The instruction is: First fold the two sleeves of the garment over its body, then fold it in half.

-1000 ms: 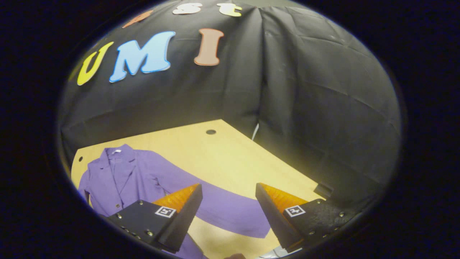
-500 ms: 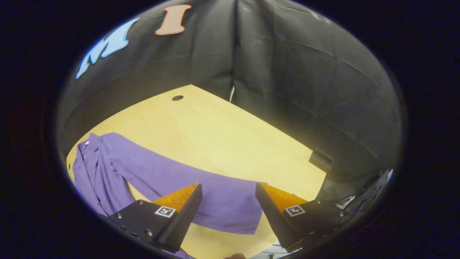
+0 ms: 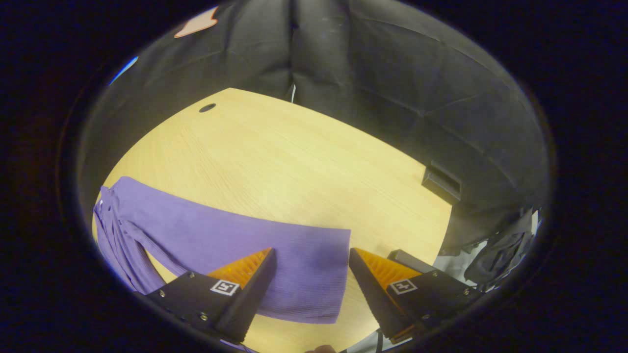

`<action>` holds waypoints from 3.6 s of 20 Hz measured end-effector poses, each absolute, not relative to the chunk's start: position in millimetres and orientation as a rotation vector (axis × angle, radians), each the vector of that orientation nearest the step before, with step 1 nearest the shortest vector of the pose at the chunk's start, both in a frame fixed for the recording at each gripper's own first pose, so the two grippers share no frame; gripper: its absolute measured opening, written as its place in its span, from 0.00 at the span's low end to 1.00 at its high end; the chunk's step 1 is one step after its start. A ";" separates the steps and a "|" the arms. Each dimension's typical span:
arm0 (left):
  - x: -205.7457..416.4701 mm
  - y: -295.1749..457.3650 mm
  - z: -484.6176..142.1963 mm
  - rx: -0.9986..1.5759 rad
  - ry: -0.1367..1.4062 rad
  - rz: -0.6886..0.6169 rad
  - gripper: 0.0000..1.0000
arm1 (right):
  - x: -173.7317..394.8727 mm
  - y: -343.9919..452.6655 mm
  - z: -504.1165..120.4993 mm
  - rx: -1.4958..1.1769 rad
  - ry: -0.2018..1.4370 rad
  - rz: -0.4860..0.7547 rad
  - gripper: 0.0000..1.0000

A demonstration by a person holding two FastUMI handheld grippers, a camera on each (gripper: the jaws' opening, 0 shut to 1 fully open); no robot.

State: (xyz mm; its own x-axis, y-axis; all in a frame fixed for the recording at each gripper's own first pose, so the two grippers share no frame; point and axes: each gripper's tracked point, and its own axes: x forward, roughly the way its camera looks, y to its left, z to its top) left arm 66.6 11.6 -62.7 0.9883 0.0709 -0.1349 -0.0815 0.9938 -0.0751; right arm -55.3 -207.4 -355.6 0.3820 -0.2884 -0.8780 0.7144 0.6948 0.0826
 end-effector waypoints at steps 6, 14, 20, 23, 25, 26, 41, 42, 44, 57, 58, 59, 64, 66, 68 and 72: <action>56.6 11.4 -65.2 -0.079 0.130 0.082 0.96 | -57.9 -200.2 -356.1 0.511 1.001 -0.628 0.94; 39.0 34.6 -70.0 -0.086 0.127 0.125 0.96 | -47.3 -185.9 -351.8 0.568 0.975 -0.563 0.09; 26.0 53.4 -67.3 -0.073 0.116 0.143 0.96 | -27.2 -181.1 -329.7 0.646 0.906 -0.514 0.02; 23.0 54.6 -64.9 -0.077 0.111 0.131 0.96 | -5.0 -163.7 -292.6 0.635 0.825 -0.404 0.02; 23.9 55.1 -66.6 -0.087 0.110 0.124 0.96 | 10.0 -149.7 -268.1 0.605 0.775 -0.350 0.02; 24.7 55.0 -68.2 -0.097 0.110 0.120 0.96 | 19.7 -141.3 -254.4 0.592 0.748 -0.325 0.02; 17.5 95.5 -99.9 -0.138 0.161 0.133 0.96 | 174.6 33.5 -83.4 0.462 0.465 0.098 0.02; 16.5 99.2 -102.1 -0.135 0.166 0.141 0.96 | 180.3 47.8 -79.3 0.442 0.460 0.125 0.02; 15.2 108.7 -107.1 -0.125 0.174 0.168 0.96 | 182.1 72.4 -75.1 0.403 0.447 0.186 0.02; -13.8 179.1 -128.4 -0.141 0.205 0.275 0.96 | 177.4 268.8 -108.4 0.142 0.513 0.516 0.02; -16.1 185.4 -129.4 -0.139 0.204 0.282 0.96 | 176.3 278.0 -115.4 0.119 0.524 0.527 0.02; -19.7 190.3 -129.9 -0.139 0.203 0.289 0.96 | 175.1 286.3 -125.0 0.097 0.536 0.535 0.02; -33.4 210.5 -147.8 -0.156 0.232 0.333 0.96 | 169.1 319.8 -165.5 0.004 0.610 0.554 0.02; -41.0 217.7 -157.1 -0.150 0.247 0.355 0.96 | 166.9 328.2 -181.1 -0.025 0.647 0.556 0.02; -49.0 223.4 -163.0 -0.156 0.259 0.379 0.96 | 164.5 341.5 -194.5 -0.059 0.669 0.585 0.03; -60.5 231.6 -170.4 -0.174 0.273 0.422 0.96 | 164.4 349.3 -210.2 -0.116 0.684 0.597 0.03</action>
